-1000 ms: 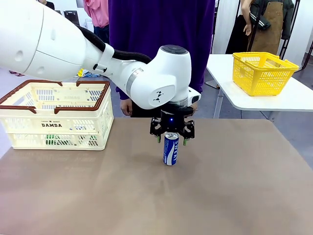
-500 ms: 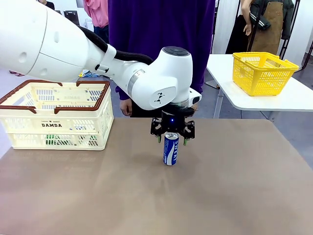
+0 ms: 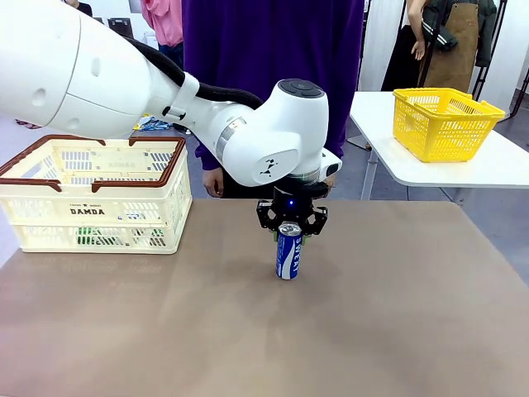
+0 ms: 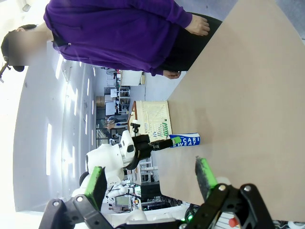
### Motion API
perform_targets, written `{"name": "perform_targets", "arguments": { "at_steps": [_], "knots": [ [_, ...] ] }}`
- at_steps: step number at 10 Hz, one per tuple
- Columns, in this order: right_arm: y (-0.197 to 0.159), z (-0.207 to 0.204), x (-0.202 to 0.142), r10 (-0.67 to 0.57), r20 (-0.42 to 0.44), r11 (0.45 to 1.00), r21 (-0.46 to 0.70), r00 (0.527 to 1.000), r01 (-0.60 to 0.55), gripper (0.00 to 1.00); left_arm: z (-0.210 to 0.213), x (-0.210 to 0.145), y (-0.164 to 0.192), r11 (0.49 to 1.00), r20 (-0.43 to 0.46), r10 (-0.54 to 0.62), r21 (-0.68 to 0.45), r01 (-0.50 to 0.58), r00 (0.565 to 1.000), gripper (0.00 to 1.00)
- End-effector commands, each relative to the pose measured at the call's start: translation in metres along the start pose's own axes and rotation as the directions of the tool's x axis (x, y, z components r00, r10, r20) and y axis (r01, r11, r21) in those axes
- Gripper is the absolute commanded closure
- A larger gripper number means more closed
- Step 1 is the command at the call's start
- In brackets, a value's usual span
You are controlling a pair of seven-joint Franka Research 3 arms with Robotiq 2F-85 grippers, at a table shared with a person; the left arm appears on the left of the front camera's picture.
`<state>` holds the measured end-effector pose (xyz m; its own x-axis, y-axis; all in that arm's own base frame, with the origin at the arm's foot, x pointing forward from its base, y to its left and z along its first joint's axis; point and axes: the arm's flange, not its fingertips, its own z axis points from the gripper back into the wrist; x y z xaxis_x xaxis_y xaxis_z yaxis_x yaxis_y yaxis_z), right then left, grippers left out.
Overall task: Place the drinks into the Shopping basket.
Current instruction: Pick up one drink and place it into the Shopping basket.
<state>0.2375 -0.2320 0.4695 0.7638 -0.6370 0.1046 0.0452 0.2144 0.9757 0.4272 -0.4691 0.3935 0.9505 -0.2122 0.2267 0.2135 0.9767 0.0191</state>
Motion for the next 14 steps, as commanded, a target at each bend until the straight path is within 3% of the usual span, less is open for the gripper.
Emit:
{"name": "perform_targets", "arguments": {
  "at_steps": [1, 5, 8, 10, 12, 14],
  "knots": [
    [0.002, 0.000, 0.002, 0.012, 0.009, 1.000, 0.023, 1.000, -0.013, 0.00, -0.004, -0.001, -0.001, 0.999, 0.033, 0.035, 0.028, -0.035, 0.999, 1.00],
    [0.002, 0.000, 0.002, 0.012, 0.009, 1.000, 0.023, 1.000, -0.013, 0.00, 0.011, -0.002, 0.002, 0.999, 0.033, 0.039, 0.023, -0.040, 0.999, 1.00],
    [0.002, 0.000, 0.002, 0.012, 0.009, 1.000, 0.023, 1.000, -0.013, 0.00, 0.106, -0.012, 0.026, 0.989, 0.012, 0.146, 0.014, -0.146, 0.989, 1.00],
    [0.002, 0.000, 0.002, 0.012, 0.009, 1.000, 0.023, 1.000, -0.013, 0.00, 0.160, -0.029, 0.038, 0.984, 0.077, 0.179, -0.015, -0.179, 0.981, 1.00],
    [0.002, 0.000, 0.002, 0.012, 0.009, 1.000, 0.023, 1.000, -0.013, 0.00, 0.169, -0.037, 0.046, 0.977, 0.109, 0.210, -0.043, -0.207, 0.972, 1.00],
    [0.002, 0.000, 0.002, 0.012, 0.009, 1.000, 0.023, 1.000, -0.013, 0.00, 0.176, -0.023, 0.036, 0.989, 0.083, 0.146, -0.023, -0.145, 0.986, 1.00]
  ]
}}
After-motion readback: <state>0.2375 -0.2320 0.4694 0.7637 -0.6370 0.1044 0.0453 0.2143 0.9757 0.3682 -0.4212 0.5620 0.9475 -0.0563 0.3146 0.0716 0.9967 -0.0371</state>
